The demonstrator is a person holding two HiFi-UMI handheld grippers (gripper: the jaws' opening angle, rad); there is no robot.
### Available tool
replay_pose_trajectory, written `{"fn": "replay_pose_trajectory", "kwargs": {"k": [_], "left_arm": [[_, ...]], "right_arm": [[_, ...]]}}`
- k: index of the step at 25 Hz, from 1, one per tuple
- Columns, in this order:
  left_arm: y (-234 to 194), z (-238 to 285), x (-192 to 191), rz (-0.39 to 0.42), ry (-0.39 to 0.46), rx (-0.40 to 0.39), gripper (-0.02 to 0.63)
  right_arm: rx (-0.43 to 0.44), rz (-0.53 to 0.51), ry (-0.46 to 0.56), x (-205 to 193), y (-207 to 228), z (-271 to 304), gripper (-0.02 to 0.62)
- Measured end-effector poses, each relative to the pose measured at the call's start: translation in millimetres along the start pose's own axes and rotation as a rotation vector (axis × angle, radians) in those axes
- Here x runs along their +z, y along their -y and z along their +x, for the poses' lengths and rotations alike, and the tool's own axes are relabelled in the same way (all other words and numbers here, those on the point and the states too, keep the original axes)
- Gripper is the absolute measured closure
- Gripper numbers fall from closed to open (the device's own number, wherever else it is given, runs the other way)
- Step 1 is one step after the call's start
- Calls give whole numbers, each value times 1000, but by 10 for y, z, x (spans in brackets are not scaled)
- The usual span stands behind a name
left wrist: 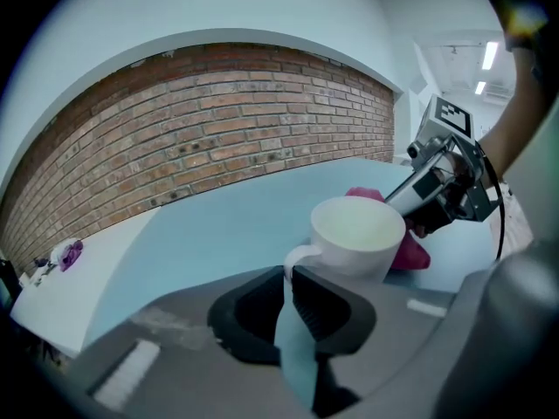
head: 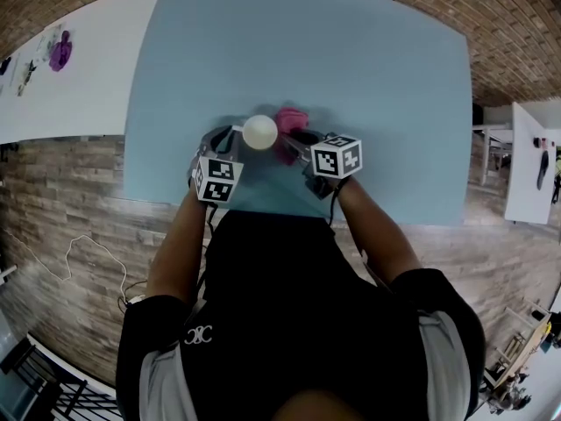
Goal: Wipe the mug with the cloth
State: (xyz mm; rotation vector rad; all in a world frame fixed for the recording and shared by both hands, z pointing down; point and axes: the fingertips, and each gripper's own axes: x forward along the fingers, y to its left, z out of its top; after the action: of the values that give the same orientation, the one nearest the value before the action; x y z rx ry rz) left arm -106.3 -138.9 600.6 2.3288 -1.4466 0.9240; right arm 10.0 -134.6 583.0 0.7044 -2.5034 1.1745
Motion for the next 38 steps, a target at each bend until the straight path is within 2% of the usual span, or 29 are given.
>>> {"fn": "replay_pose_trajectory", "kwargs": {"k": [3,6,15,18,22,24,27,30,34,38], "left_arm": [[22,-35,-32,-5,-1,9,566],[54,-60,-55,-6,-4,-1,568],[-17,-45,-78,-7,-26,15,575],[-23,-56,-85,-37,-29,30,577],[-11,-58,-103,-66,-27,37,578],[9,-43,-90,-40,-25,20,578],[15,-25,-72,17,-19,-14,577],[16,14,-27,68,-1,-59,577],[62,65,51,176,18,-118,575],[140,120,113,247,23,-142,572]], "right_arm": [[16,-44,46,67,-158,-101,555],[15,-107,48,17,-273,-139,555],[59,-106,-44,-485,-529,-2,555],[58,-110,-68,-591,-576,15,555],[100,-155,-132,-822,-741,55,555],[106,-168,-143,-879,-765,75,555],[90,-117,-105,-774,-656,50,555],[43,-50,-22,-487,-397,-82,555],[3,9,84,-60,-135,-222,555],[19,12,68,70,-96,-118,555]]}}
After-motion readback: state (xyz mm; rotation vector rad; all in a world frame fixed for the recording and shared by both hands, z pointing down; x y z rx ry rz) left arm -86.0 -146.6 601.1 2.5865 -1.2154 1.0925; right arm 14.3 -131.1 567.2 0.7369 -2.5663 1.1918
